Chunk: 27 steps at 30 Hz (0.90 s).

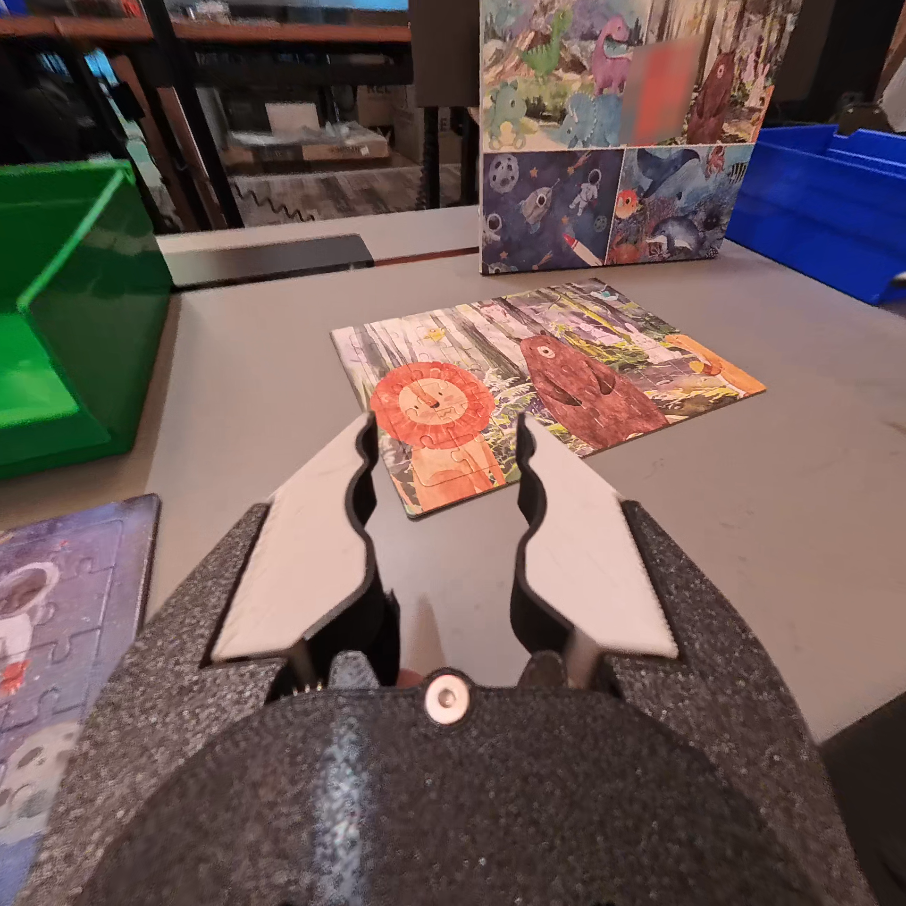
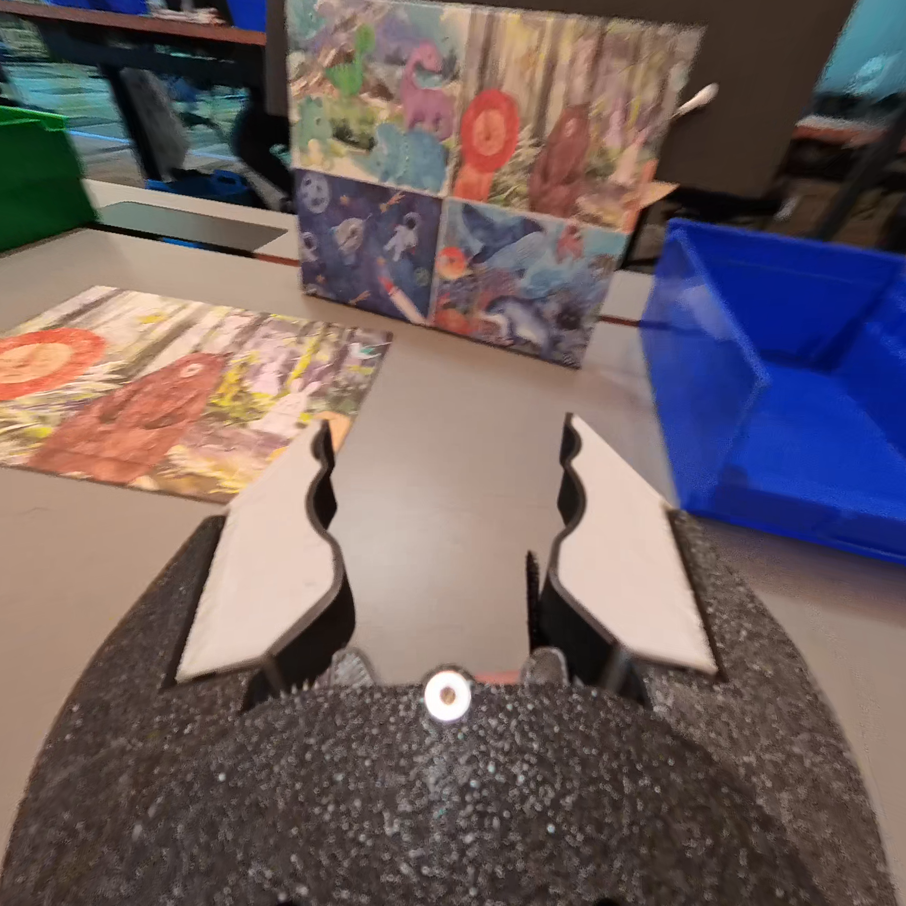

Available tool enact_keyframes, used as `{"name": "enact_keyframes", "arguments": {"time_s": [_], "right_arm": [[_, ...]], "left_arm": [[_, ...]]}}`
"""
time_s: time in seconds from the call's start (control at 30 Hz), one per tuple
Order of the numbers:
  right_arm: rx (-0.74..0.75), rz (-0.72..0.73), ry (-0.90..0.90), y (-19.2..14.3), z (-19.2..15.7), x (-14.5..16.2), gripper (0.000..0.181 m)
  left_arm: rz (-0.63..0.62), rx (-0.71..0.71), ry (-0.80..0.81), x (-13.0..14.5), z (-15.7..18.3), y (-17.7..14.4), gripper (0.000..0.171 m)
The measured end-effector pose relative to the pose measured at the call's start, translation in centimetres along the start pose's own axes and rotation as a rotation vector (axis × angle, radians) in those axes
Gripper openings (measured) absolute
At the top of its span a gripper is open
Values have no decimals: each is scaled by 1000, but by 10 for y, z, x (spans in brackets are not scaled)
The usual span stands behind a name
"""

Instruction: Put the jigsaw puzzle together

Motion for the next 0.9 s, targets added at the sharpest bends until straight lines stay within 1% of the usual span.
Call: {"name": "enact_keyframes", "arguments": {"time_s": [0.03, 0.07, 0.17, 0.23, 0.3, 0.37, 0.47, 0.5, 0.6, 0.63, 0.67, 0.7, 0.77, 0.8, 0.87, 0.9], "right_arm": [[-71, -28, 24, 4, -6, 3, 91], [-129, -69, 44, 10, -10, 6, 95], [-293, -222, 106, 36, -20, 13, 90], [-407, -330, 183, 58, -31, 16, 95], [-486, -424, 266, 81, -43, 15, 97], [-543, -529, 307, 98, -55, 15, 101], [-514, -705, 235, 115, -65, 23, 104], [-496, -725, 202, 118, -66, 22, 102], [-463, -792, 172, 120, -73, 22, 105], [-456, -806, 174, 120, -76, 22, 109], [-463, -820, 177, 119, -80, 21, 116], [-493, -834, 196, 117, -86, 19, 113], [-536, -848, 277, 114, -93, 15, 117], [-533, -847, 294, 112, -91, 15, 115], [-576, -832, 365, 107, -90, 13, 120], [-591, -836, 402, 102, -87, 12, 117]], "left_arm": [[-32, 23, -37, 1, -3, 3, 56], [-89, 64, -94, 3, -7, 7, 56], [-288, 185, -328, 9, -23, 30, 58], [-373, 261, -445, 9, -32, 48, 62], [-437, 276, -486, 8, -41, 66, 72], [-470, 224, -468, 10, -51, 82, 79], [-531, 202, -433, 21, -48, 94, 80], [-543, 204, -436, 25, -45, 96, 79], [-517, 177, -439, 27, -41, 98, 78], [-511, 177, -452, 27, -40, 98, 78], [-506, 193, -470, 27, -38, 98, 71], [-494, 210, -493, 26, -35, 98, 70], [-488, 213, -505, 28, -33, 97, 67], [-487, 208, -488, 29, -32, 97, 67], [-485, 202, -472, 29, -30, 96, 69], [-487, 203, -463, 29, -29, 96, 71]]}}
Point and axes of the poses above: each gripper's, where its closed fingertips meet, y out along the fingers, x out of its underside, z = x × y across the jaws, the point moved 5 cm from there along -y, back along the fingers, and after that the axes turned 2 degrees about z, right-handed, at the moved point
